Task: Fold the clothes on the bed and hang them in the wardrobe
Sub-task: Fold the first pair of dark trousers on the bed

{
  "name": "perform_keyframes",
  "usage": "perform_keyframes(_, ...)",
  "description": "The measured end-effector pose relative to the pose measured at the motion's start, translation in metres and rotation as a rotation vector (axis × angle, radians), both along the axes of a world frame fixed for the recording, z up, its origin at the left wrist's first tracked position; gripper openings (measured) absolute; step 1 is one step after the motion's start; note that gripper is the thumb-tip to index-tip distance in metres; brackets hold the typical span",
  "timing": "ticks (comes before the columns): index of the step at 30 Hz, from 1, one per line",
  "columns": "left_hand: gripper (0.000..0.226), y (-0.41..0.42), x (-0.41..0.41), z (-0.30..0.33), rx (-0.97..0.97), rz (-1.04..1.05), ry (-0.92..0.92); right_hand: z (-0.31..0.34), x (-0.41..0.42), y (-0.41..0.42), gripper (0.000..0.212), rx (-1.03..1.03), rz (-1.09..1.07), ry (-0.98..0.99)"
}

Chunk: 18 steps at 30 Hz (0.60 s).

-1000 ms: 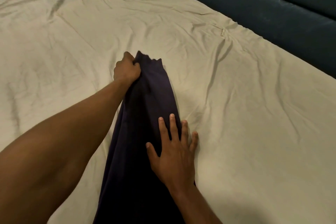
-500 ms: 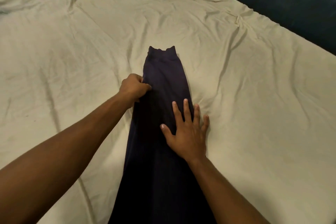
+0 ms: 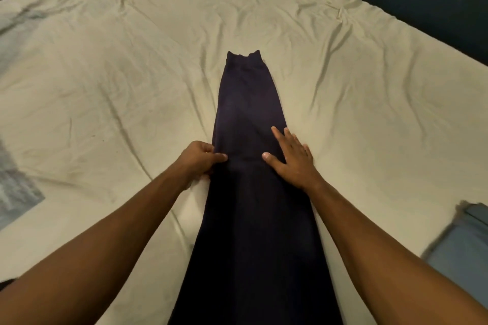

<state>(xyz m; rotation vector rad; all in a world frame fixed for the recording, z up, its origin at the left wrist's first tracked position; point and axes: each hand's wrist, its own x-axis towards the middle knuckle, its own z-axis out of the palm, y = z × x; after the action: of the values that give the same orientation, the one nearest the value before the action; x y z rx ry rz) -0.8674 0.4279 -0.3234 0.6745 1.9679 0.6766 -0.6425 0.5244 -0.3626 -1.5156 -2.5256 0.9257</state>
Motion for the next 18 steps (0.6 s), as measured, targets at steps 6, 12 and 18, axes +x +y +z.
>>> perform_keyframes(6,0.042,-0.040,0.014,-0.001,0.076,0.194,0.043,0.005,0.014,-0.043,0.073,-0.011,-0.010,0.009)
perform_keyframes(12,0.031,-0.112,0.043,0.017,-0.181,-0.137,0.006,0.005,0.043,-0.108,0.077,0.022,0.029,-0.078)
perform_keyframes(18,0.034,-0.196,0.065,0.008,-0.089,0.017,0.192,0.012,0.070,-0.159,0.079,0.016,0.038,-0.107)
